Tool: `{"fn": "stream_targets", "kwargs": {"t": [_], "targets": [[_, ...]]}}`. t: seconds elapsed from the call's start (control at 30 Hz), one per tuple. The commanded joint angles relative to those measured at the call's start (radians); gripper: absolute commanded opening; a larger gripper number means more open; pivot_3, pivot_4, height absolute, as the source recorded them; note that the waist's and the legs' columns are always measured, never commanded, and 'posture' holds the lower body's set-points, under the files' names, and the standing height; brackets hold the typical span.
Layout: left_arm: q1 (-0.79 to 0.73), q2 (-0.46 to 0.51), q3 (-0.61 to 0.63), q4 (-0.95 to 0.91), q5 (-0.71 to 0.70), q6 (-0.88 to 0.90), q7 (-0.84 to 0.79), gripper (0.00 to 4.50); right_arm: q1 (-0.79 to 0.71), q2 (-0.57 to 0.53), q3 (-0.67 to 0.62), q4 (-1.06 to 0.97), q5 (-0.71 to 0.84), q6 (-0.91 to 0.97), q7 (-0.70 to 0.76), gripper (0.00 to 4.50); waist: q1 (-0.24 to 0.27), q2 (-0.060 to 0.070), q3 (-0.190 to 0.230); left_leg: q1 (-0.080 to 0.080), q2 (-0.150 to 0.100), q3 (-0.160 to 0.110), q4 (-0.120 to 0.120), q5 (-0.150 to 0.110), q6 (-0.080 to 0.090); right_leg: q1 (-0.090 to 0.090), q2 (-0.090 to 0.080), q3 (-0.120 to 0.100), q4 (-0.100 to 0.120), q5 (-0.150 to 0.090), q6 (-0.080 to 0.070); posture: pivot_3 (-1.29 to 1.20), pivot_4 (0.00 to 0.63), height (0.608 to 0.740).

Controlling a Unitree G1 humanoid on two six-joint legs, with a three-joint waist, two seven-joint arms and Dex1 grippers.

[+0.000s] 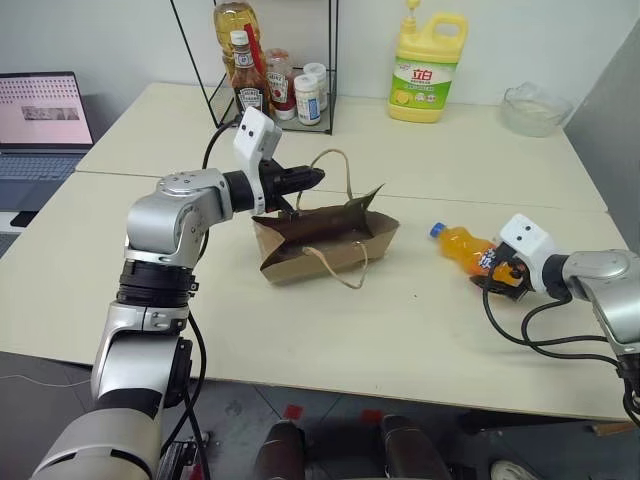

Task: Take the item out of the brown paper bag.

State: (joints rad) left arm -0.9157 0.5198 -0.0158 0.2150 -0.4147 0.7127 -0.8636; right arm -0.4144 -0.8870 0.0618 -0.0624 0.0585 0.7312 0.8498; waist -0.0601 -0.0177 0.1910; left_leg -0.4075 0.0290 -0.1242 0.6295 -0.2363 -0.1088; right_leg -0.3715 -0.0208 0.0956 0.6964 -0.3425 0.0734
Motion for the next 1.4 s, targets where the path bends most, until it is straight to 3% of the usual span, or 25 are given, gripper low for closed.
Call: {"fn": "stream_targets", "kwargs": {"t": [0.03, 0.17, 0.27, 0.53, 0.7, 0.93, 1.07, 1.2, 1.4], "targets": [[0.002, 0.02, 0.01, -0.049, 0.01, -0.012, 0.002, 0.0, -0.004, -0.016, -0.06, -0.054, 0.04, -0.011, 0.015, 4.44, 0.0, 0.0, 0.0, 0.0, 0.0, 0.0, 0.0, 0.0, 0.0, 0.0, 0.0, 0.0, 0.0, 0.0, 0.0, 0.0, 0.15, 0.74], [0.001, 0.044, 0.032, -0.025, 0.025, -0.03, 0.012, 0.0, 0.033, -0.001, -0.175, -0.189, 0.138, 0.033, 0.015, 4.44, 0.0, 0.0, 0.0, 0.0, 0.0, 0.0, -0.001, 0.0, 0.0, 0.0, 0.0, 0.0, 0.0, 0.0, 0.0, 0.0, 0.15, 0.74], [-0.011, 0.062, 0.06, 0.021, 0.033, -0.048, 0.027, 0.61, 0.029, 0.061, -0.237, -0.294, 0.18, 0.074, -0.058, 4.5, -0.001, 0.0, 0.0, 0.0, 0.0, 0.0, 0.0, 0.0, 0.0, 0.0, 0.0, 0.0, 0.0, 0.0, 0.0, 0.0, 0.15, 0.74], [0.0, 0.156, 0.155, -0.017, -0.024, 0.011, 0.01, 3.08, 0.104, 0.222, -0.254, -0.438, 0.214, 0.067, -0.215, 4.5, 0.001, 0.0, 0.0, -0.001, 0.0, -0.001, -0.001, 0.0, 0.0, -0.001, 0.0, -0.001, 0.001, 0.0, 0.0, 0.0, 0.15, 0.74], [0.154, 0.191, 0.314, -0.155, -0.034, 0.019, 0.149, 4.48, 0.205, 0.335, -0.257, -0.527, 0.204, 0.019, -0.322, 4.5, -0.002, 0.001, 0.0, 0.0, 0.001, -0.001, -0.001, 0.0, 0.0, -0.001, 0.0, -0.001, 0.001, 0.0, 0.0, 0.0, 0.15, 0.74], [0.666, 0.054, 0.41, -0.486, 0.048, -0.074, 0.379, 4.48, 0.458, 0.475, -0.217, -0.604, 0.181, -0.143, -0.403, 4.5, 0.006, 0.0, -0.002, 0.0, 0.001, -0.001, -0.001, 0.0, 0.0, 0.0, 0.0, 0.0, 0.0, 0.0, 0.0, 0.0, 0.15, 0.74], [0.949, -0.05, 0.338, -0.615, 0.177, -0.202, 0.484, 4.48, 0.555, 0.551, -0.197, -0.618, 0.139, -0.198, -0.495, 4.5, 0.01, -0.002, -0.002, 0.001, 0.001, 0.0, -0.001, -0.002, 0.003, 0.0, -0.001, 0.001, 0.001, 0.0, 0.0, 0.0, 0.15, 0.74], [1.089, -0.155, 0.258, -0.677, 0.226, -0.228, 0.563, 4.48, 0.618, 0.637, -0.17, -0.639, 0.132, -0.178, -0.58, 4.5, 0.016, -0.002, -0.003, 0.007, 0.001, 0.0, -0.002, -0.002, 0.003, 0.007, 0.0, 0.001, 0.001, 0.0, 0.0, 0.0, 0.15, 0.74], [1.16, -0.285, 0.1, -0.761, 0.244, -0.197, 0.633, 4.48, 0.659, 0.724, -0.135, -0.636, 0.112, -0.161, -0.67, 4.5, 0.019, -0.002, -0.004, 0.008, 0.001, 0.0, -0.002, -0.002, 0.003, 0.009, 0.0, 0.001, 0.0, 0.0, 0.0, 0.0, 0.15, 0.74]]}}
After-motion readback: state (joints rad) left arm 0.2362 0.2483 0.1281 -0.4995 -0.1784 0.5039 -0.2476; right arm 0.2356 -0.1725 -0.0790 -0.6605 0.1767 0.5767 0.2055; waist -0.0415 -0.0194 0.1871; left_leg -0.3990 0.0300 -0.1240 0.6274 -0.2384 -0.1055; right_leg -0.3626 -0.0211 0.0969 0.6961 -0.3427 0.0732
